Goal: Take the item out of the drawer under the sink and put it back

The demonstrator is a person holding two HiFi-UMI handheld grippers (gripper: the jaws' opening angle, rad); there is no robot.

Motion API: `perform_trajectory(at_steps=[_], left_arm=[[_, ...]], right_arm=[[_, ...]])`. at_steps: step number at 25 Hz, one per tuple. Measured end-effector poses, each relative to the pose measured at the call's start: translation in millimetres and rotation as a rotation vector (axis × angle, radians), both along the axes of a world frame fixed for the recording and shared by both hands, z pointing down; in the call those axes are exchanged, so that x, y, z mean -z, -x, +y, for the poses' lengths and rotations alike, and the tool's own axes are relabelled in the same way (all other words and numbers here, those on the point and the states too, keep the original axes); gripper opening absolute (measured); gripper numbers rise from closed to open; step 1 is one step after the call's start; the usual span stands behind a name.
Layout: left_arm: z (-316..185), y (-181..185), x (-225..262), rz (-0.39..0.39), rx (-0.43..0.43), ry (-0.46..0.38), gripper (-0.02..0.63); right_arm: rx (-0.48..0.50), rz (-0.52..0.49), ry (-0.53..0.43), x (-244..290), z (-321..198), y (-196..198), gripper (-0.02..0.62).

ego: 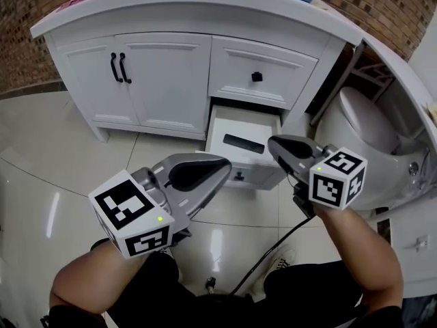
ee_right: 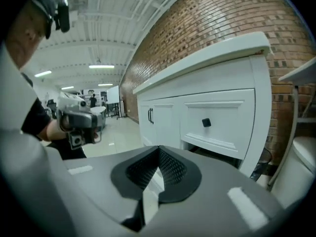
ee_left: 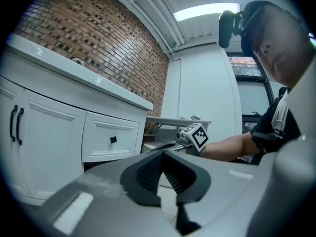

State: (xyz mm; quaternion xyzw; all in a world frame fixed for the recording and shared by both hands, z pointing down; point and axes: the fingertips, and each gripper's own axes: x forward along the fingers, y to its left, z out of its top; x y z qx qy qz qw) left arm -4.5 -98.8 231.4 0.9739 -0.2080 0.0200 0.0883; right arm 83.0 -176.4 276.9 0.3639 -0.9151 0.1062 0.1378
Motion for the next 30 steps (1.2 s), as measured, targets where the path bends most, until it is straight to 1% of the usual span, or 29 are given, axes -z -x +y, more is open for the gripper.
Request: perform_trajectory(at_steps=[3,8,12,17,22,26,30], left_arm=[[1,0,4,0.016,0.007,-0.001,0.006],[8,-8,-1,-0.013,-0.005,-0.013,0.006],[12,-10,-6,-0.046,-0.007,-0.031,0.006],[14,-14,-4,-0.043,-0.018,-0.037,0.006],[20,-20,-6,-0.061,-0.042,-0.046,0.006],[24,-25,-7,-0.081,-0.051,-0.063,0.006],[27,-28,-6,-0.083,-0.063,-0.073,0.006]], right_arm=[[-0.003,-0.100,-0.009,32,30,-3,0.008],[0.000,-0.193,-0.037,61,78,-13,0.008],[0.001,-0.170,-0.082,57,102,-14,0.008],[0.035,-0.117,-0.065,37,115,-5,0.008],[0.031,-0.111,-0.098,40,124,-7,0.008],[0.036,-0.114,-0.075,34,124,-10,0.008],[0.033,-0.116,-0.057,29,124,-9,0.008]])
